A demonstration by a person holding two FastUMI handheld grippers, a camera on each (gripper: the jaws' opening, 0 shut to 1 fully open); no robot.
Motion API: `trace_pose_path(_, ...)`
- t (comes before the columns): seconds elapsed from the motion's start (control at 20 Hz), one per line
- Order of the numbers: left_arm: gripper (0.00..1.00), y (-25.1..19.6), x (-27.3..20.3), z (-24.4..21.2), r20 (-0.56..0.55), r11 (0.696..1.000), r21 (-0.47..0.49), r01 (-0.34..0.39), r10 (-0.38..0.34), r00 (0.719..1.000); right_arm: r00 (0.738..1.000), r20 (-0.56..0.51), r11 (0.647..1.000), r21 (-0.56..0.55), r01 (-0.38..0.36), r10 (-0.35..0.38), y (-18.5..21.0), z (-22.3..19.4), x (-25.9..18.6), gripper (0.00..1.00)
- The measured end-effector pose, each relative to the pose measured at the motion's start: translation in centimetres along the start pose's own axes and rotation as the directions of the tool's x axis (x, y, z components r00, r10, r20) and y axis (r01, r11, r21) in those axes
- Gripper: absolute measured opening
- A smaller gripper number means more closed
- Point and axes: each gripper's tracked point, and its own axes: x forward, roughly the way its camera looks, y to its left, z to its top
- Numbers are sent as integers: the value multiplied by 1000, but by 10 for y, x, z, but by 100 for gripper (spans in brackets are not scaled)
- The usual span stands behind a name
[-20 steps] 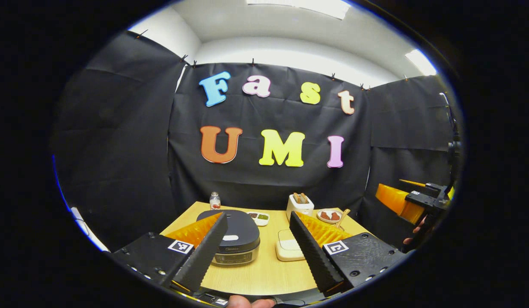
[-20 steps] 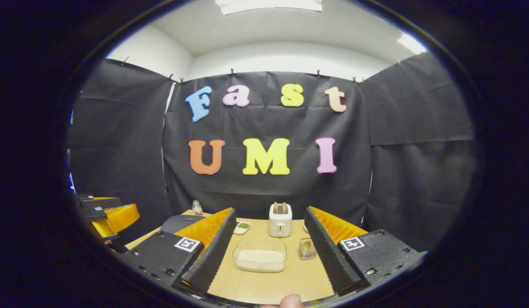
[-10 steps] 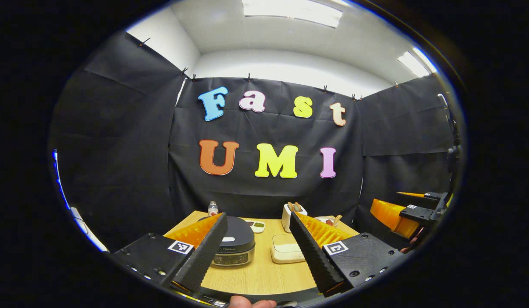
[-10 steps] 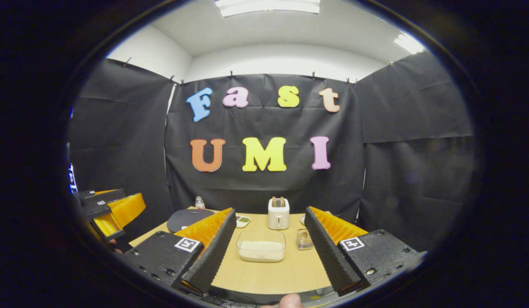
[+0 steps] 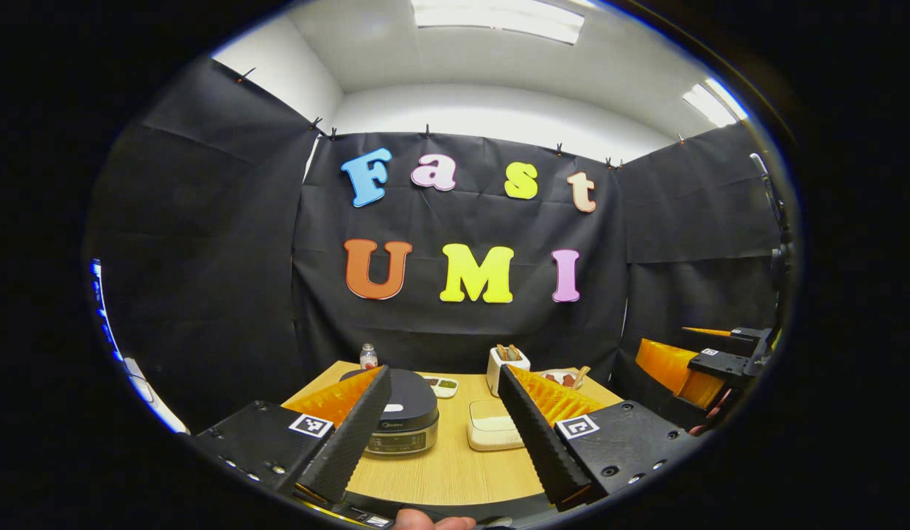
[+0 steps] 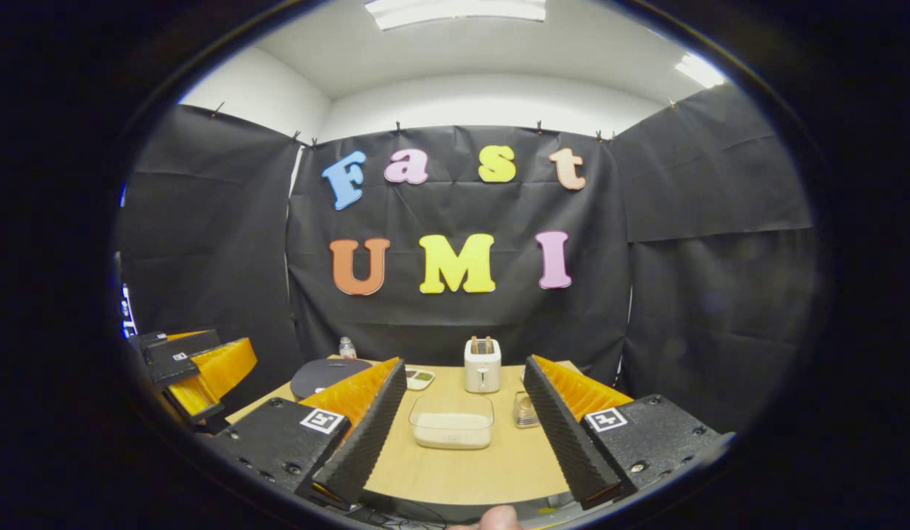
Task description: Close the left gripper, press the button to open the rice cooker; take a wooden spoon from the chopstick holder with the right hand, scoop a spoonful of rice and pour it into the rice cooker, then put the wooden spoon back into the chopstick holder.
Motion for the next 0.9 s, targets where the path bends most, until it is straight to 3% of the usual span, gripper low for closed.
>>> trace_pose_path(0.1, 95, -3, 0, -1, 0, 1000, 17, -1, 1, 1000, 1000, -13, 1000, 4, 3, -3, -2, -5, 0, 95)
trace_pose_path(0.15, 95, -4, 0, -1, 2, 1000, 26, -1, 1, 1000, 1000, -13, 1000, 3, 1, -1, -2, -6, 0, 100)
trace_pose_path(0.3, 95, -4, -1, -3, 7, 999, 35, -6, 6, 1000, 1000, -19, 1000, -4, -1, 0, 1, -8, 2, 100)
trace_pose_path(0.35, 94, -3, 0, -5, 6, 999, 33, -7, 7, 1000, 1000, -25, 1000, -5, -5, 5, 4, -9, 3, 95)
trace_pose_path(0.4, 95, 0, -1, -2, 6, 1000, 30, -9, 9, 1000, 1000, -30, 1000, -9, -7, 7, 5, -10, 5, 100)
trace_pose_path(0.75, 95, 15, -2, -1, 10, 1000, 15, -28, 28, 1000, 1000, -5, 999, -28, -18, 18, 19, -2, 7, 100)
trace_pose_path(0.8, 95, 15, -2, 0, 10, 1000, 13, -27, 27, 1000, 1000, -3, 999, -29, -14, 14, 19, -2, 8, 95)
trace_pose_path(0.9, 95, 17, -1, 1, 16, 1000, 11, -26, 26, 1000, 1000, 0, 999, -34, -8, 8, 20, 0, 8, 100)
